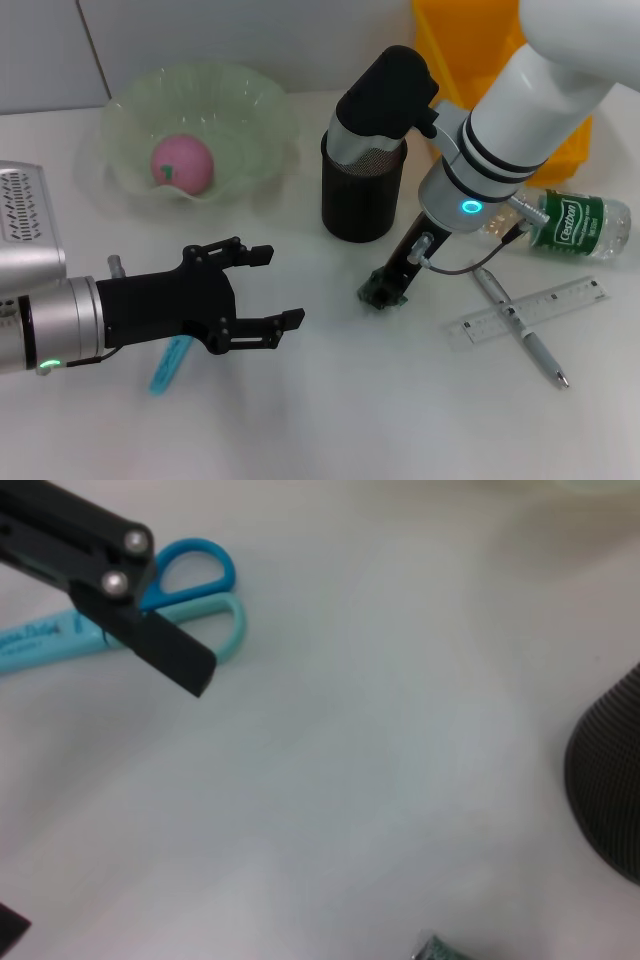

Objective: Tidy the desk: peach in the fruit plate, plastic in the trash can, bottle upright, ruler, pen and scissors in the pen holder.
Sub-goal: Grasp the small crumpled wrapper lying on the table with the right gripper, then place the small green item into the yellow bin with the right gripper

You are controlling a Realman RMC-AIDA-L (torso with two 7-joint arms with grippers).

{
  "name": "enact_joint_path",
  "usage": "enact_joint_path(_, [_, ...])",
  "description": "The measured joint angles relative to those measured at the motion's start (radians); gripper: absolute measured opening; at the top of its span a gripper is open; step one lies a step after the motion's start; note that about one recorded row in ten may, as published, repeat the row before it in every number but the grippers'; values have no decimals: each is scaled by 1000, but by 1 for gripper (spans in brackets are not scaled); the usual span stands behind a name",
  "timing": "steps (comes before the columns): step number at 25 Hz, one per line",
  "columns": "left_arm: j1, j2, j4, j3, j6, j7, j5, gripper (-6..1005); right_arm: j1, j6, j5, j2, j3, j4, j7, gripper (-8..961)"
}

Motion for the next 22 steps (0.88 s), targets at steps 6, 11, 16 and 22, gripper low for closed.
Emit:
enact_joint_path(6, [0,0,0,0,0,0,0,863,-5,-3,1,0,0,-4,-1,420])
enact_joint_path(11, [0,0,0,0,0,0,0,863,-8,-3,1,0,0,-4,-1,402])
enact_joint_path(16, [0,0,0,0,0,0,0,863,-10,-14,1,-2,1,-15,-1,391])
enact_joint_path(22, [0,0,0,0,0,0,-1,863,-41,-52,-2,-5,15,-100,4,391])
